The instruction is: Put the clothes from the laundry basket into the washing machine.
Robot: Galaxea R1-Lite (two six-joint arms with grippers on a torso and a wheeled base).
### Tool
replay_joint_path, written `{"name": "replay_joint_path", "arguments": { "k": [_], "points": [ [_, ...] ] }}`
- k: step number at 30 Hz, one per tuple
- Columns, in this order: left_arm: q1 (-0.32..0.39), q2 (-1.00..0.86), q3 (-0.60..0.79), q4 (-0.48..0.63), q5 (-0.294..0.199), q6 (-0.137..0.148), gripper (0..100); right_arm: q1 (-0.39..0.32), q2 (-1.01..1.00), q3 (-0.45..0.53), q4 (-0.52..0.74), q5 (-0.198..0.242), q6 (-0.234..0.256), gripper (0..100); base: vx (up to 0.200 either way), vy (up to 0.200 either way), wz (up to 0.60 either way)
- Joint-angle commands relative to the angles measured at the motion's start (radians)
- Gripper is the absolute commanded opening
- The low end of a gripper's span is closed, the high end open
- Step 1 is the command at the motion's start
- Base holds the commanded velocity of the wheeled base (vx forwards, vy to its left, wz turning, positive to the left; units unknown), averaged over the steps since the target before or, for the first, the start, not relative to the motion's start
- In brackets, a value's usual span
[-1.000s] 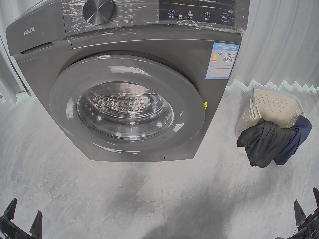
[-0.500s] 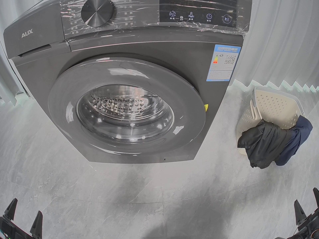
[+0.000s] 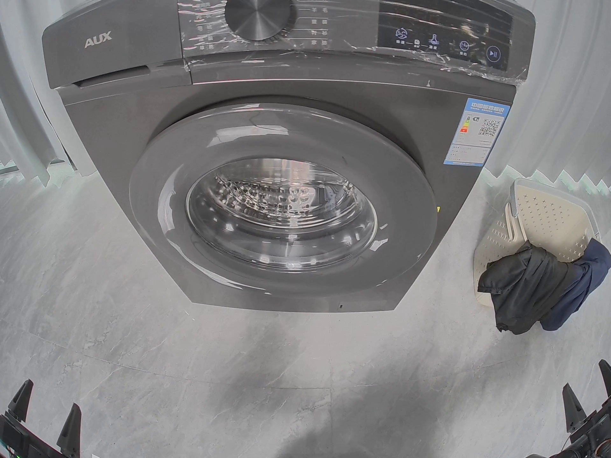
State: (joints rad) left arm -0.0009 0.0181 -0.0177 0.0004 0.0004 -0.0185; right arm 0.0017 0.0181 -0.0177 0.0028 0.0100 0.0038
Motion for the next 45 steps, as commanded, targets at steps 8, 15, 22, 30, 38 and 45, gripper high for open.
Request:
{"name": "replay_joint_path", "arguments": {
  "k": [8, 15, 22, 30, 38, 45],
  "points": [
    [0.001, -0.018, 0.016, 0.000, 0.001, 0.000, 100, 0.000, -0.006, 0.016, 0.000, 0.001, -0.001, 100, 0.000, 0.125, 0.00],
    [-0.001, -0.018, 0.016, 0.000, 0.001, 0.002, 100, 0.000, -0.006, 0.016, 0.000, 0.001, -0.001, 100, 0.000, 0.000, 0.00],
    [-0.001, -0.018, 0.016, 0.000, 0.001, 0.000, 100, -0.003, -0.004, 0.016, 0.000, 0.002, -0.002, 100, 0.143, 0.000, 0.00],
    [0.001, -0.018, 0.016, 0.000, 0.001, 0.000, 100, -0.003, -0.004, 0.016, 0.000, 0.001, -0.001, 100, 0.175, 0.000, 0.00],
    [-0.001, -0.018, 0.016, 0.000, 0.003, 0.002, 100, -0.003, -0.004, 0.016, 0.000, 0.005, 0.002, 100, 0.000, 0.000, 0.00],
    [0.001, -0.018, 0.016, 0.001, 0.003, 0.008, 100, -0.003, -0.006, 0.018, -0.004, 0.027, -0.002, 100, 0.000, 0.000, 0.00]
  ]
}}
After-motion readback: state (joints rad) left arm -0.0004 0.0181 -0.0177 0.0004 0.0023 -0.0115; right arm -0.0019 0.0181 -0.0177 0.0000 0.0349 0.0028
